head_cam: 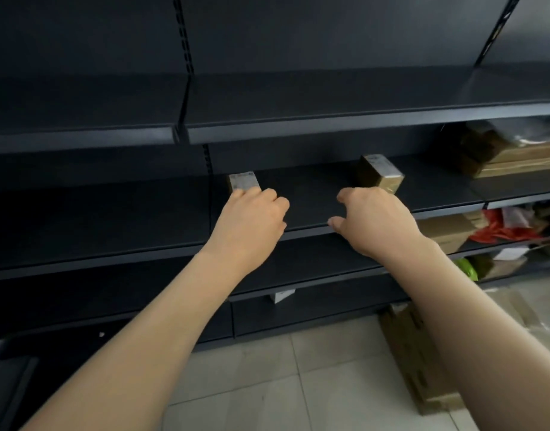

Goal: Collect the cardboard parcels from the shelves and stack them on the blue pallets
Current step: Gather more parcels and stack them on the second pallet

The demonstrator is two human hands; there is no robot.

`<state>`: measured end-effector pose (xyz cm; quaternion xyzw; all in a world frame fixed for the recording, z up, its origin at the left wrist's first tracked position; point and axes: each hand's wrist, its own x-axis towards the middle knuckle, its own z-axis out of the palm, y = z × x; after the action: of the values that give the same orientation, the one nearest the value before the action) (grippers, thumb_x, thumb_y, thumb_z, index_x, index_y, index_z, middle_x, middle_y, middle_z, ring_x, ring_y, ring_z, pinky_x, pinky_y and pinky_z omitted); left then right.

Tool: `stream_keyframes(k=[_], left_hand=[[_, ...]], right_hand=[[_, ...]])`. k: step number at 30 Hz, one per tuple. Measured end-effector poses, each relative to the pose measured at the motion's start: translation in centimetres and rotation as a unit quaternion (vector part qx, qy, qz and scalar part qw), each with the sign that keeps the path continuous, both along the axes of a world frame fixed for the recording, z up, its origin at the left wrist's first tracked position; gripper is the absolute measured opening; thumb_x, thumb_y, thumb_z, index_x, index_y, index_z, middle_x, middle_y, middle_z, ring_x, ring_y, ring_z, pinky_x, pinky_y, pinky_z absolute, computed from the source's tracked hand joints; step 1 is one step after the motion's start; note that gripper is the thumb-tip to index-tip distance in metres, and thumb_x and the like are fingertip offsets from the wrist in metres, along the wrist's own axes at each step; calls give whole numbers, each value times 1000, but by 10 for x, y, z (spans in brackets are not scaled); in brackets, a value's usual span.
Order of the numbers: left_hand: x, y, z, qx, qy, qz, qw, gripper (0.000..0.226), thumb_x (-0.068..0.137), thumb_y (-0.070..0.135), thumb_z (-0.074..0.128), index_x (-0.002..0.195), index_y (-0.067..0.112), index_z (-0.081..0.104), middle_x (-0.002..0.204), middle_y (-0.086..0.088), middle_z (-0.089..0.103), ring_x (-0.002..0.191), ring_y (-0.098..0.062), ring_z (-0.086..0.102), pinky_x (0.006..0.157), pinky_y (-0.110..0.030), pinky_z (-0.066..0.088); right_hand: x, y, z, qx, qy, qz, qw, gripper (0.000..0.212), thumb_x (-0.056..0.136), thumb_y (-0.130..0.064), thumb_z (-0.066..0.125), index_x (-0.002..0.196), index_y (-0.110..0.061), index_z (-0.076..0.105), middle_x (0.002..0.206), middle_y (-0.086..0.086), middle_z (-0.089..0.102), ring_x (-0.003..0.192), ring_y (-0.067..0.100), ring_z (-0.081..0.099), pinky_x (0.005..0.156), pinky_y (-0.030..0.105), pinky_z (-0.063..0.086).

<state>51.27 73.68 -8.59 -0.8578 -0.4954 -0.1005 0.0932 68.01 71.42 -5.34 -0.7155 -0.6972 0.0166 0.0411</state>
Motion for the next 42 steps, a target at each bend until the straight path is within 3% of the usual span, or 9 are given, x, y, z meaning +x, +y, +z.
stream_keyframes(k=[4, 10, 22, 27, 30, 37, 42], left_hand=[[17, 11, -31, -37, -25, 44, 998, 28, 95, 30, 43, 116, 16, 56, 113, -1, 58, 108, -20, 50, 94, -34, 36], [22, 46, -75, -65, -66, 122, 988, 30, 93, 32, 48, 113, 12, 59, 108, -6, 61, 99, -25, 54, 87, -36, 38], [25, 165, -143, -30, -42, 252, 966, 49, 87, 46, 54, 116, 8, 56, 117, -14, 53, 106, -32, 49, 96, -43, 32], [19, 203, -165, -127, -121, 347, 921, 84, 76, 63, 58, 132, 6, 34, 128, -17, 41, 112, -35, 45, 93, -46, 36], [18, 221, -171, -181, -176, 389, 886, 94, 69, 70, 59, 131, 5, 31, 126, -19, 42, 111, -36, 48, 88, -47, 41], [26, 235, -177, -176, -207, 415, 868, 94, 74, 64, 59, 135, 1, 25, 125, -20, 40, 107, -35, 50, 78, -44, 48], [49, 222, -167, -165, -209, 379, 886, 87, 71, 59, 64, 129, 4, 30, 122, -18, 42, 104, -34, 51, 74, -40, 47]], right_hand=[[17, 15, -23, -8, 16, 21, 1000, 39, 94, -35, 54, 125, -12, 52, 111, 10, 62, 103, 28, 57, 74, 34, 44], [23, 51, -62, -50, 21, 42, 998, 39, 95, -36, 51, 125, -10, 53, 114, 12, 61, 107, 29, 55, 84, 38, 47], [4, 153, -115, -68, 45, 73, 994, 41, 95, -36, 51, 127, -11, 53, 115, 11, 59, 107, 29, 56, 83, 35, 46], [5, 179, -128, -80, 55, 76, 992, 40, 96, -35, 51, 126, -9, 54, 115, 12, 60, 106, 29, 57, 84, 36, 47], [11, 188, -130, -88, 55, 71, 992, 40, 96, -34, 52, 126, -9, 54, 115, 13, 60, 106, 29, 56, 85, 36, 47], [23, 204, -133, -96, 54, 67, 992, 41, 96, -35, 51, 127, -9, 54, 115, 12, 60, 107, 29, 56, 87, 37, 47], [42, 209, -135, -110, 67, 64, 990, 41, 96, -35, 51, 128, -9, 53, 116, 13, 60, 107, 29, 56, 86, 37, 47]])
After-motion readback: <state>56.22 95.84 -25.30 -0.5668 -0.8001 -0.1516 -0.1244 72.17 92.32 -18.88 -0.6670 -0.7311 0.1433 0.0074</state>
